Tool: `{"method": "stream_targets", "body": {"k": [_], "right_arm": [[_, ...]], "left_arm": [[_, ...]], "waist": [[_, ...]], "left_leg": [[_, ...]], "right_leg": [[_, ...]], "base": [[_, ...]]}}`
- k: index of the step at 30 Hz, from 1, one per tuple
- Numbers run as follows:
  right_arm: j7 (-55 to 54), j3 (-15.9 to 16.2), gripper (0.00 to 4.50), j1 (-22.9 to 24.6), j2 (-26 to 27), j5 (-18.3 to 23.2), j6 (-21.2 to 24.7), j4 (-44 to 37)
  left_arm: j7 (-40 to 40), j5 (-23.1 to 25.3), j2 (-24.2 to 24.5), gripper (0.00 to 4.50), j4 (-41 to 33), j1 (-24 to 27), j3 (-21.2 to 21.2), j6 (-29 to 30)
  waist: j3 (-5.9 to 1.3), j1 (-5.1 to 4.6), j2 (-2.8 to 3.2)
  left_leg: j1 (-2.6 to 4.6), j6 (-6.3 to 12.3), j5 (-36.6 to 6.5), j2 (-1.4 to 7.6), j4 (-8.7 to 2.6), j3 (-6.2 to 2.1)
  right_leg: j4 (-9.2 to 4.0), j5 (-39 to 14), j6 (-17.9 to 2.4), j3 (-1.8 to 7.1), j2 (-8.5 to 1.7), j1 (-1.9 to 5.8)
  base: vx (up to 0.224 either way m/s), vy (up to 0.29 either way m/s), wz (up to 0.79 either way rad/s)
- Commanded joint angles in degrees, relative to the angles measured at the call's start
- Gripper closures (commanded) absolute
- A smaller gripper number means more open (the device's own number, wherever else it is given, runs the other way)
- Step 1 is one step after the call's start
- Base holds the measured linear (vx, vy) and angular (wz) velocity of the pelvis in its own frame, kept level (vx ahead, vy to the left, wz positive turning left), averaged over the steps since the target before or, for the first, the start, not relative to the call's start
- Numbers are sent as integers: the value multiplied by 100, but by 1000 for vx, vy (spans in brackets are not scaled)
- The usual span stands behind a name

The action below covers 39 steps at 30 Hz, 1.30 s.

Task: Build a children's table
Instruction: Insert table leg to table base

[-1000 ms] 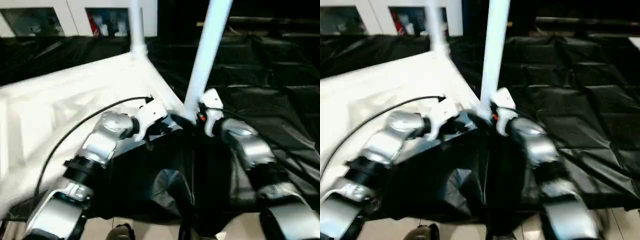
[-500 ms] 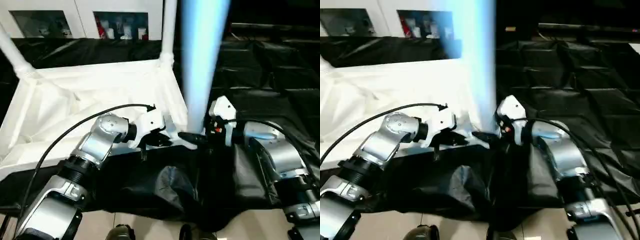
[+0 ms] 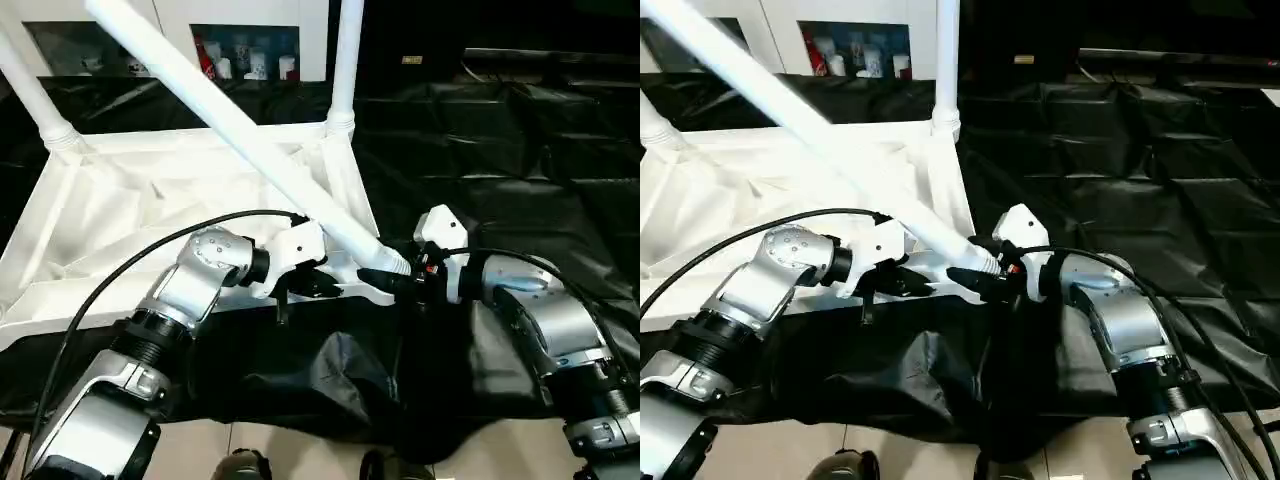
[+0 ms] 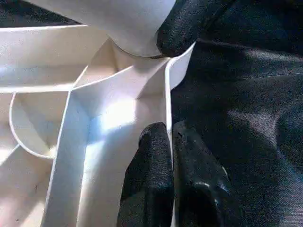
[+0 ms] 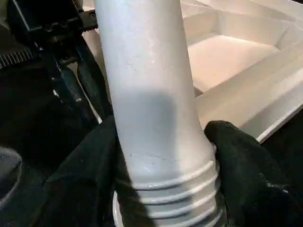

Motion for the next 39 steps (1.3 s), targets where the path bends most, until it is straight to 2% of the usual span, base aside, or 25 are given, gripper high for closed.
{"method": "stream_targets", "body": {"k": [1,3,4,7,8,11,12,13,15,18,21,27,29,30,31,32,37,38,39], "right_arm": [[-34,-180,178,22,95,188,-10,58],[-70,-283,181,2,160,309,57,62],[-78,-310,182,-3,176,343,79,62],[-134,-433,183,-17,246,484,126,20],[-196,-580,183,-29,328,676,241,-52],[-237,-698,183,-33,394,838,337,-115],[-265,-779,183,-31,451,924,398,-152],[-274,-803,183,-29,464,947,425,-173],[-294,-828,183,-27,474,973,448,-198],[-325,-851,183,-36,468,1027,481,-231],[-339,-894,183,-68,482,1097,564,-267],[-373,-923,183,-114,529,1215,702,-422],[-372,-882,183,-102,526,1255,760,-513],[-372,-882,183,-102,526,1255,760,-513],[-354,-858,183,-87,524,1281,812,-563],[-351,-847,184,-82,524,1280,828,-578],[-309,-821,184,-48,513,1339,1009,-674],[-308,-829,184,-42,516,1371,1054,-696],[-308,-829,184,-42,516,1371,1054,-696]], "left_arm": [[119,-23,-55,450,69,-160,24,-321],[113,-119,-93,450,89,-179,109,-268],[102,-153,-105,405,90,-183,135,-241],[29,-292,-85,393,-45,-147,226,-162],[-62,-437,-51,374,-219,-68,302,-186],[-154,-654,-28,349,-418,28,432,-148],[-214,-961,-58,346,-556,83,651,-53],[-262,-1172,-80,323,-664,108,794,134],[-278,-1436,-109,311,-773,120,997,402],[-165,-2124,-232,285,-871,77,1518,1154],[95,-2737,-458,257,-765,-20,2003,1654],[849,-3129,-906,210,-366,-253,2511,1888],[909,-3577,-1143,198,-459,-324,2732,2242],[909,-3577,-1143,188,-459,-324,2732,2242],[919,-3841,-1268,188,-579,-346,2815,2480],[895,-3869,-1301,166,-640,-340,2780,2498],[955,-4069,-1498,128,-717,-389,2852,2420],[963,-4135,-1527,168,-710,-416,2892,2469],[963,-4135,-1527,168,-710,-416,2892,2469]], "waist": [[-594,15,4],[-595,23,6],[-593,22,5],[-601,29,10],[-606,40,4],[-620,42,-7],[-635,50,-8],[-644,52,-2],[-642,50,3],[-643,60,-4],[-635,76,-9],[-646,115,-21],[-655,141,-20],[-659,158,-15],[-660,155,-21],[-662,168,-4],[-653,159,-26],[-657,162,-15],[-656,159,-17]], "left_leg": [[86,589,-479,198,-320,-79],[88,559,-519,197,-315,-77],[84,547,-549,192,-314,-74],[87,437,-683,201,-314,-83],[94,398,-697,203,-315,-81],[80,396,-635,196,-307,-79],[77,394,-596,192,-302,-75],[69,384,-528,189,-297,-73],[72,395,-504,178,-286,-60],[68,417,-503,162,-274,-58],[69,420,-550,157,-266,-58],[73,444,-541,150,-252,-65],[68,449,-481,148,-245,-61],[61,478,-425,146,-238,-64],[57,494,-423,149,-239,-64],[60,512,-407,148,-234,-67],[52,518,-448,136,-235,-66],[50,513,-422,140,-233,-72],[50,517,-423,140,-235,-74]], "right_leg": [[-271,-286,-1494,310,-321,477],[-273,-344,-1490,308,-317,471],[-279,-393,-1488,310,-319,476],[-290,-651,-1429,307,-327,473],[-286,-682,-1440,309,-336,474],[-276,-668,-1411,306,-325,478],[-264,-648,-1401,306,-327,488],[-234,-556,-1436,303,-320,490],[-228,-486,-1473,299,-302,478],[-236,-545,-1462,294,-300,480],[-256,-691,-1454,286,-288,470],[-274,-765,-1304,277,-276,476],[-264,-708,-1331,278,-288,484],[-255,-617,-1366,278,-284,484],[-253,-592,-1362,279,-282,485],[-248,-561,-1393,274,-290,486],[-283,-739,-1281,270,-276,497],[-275,-720,-1260,267,-273,496],[-279,-718,-1258,265,-268,495]], "base": [[0,0,0],[0,0,0],[0,0,0],[0,0,0],[0,0,0],[0,0,0],[0,0,0],[0,0,0],[0,0,0],[0,0,0],[0,0,0],[0,0,0],[0,0,0],[0,0,0],[0,0,0],[0,0,0],[0,0,0],[0,0,0],[0,0,0]]}}
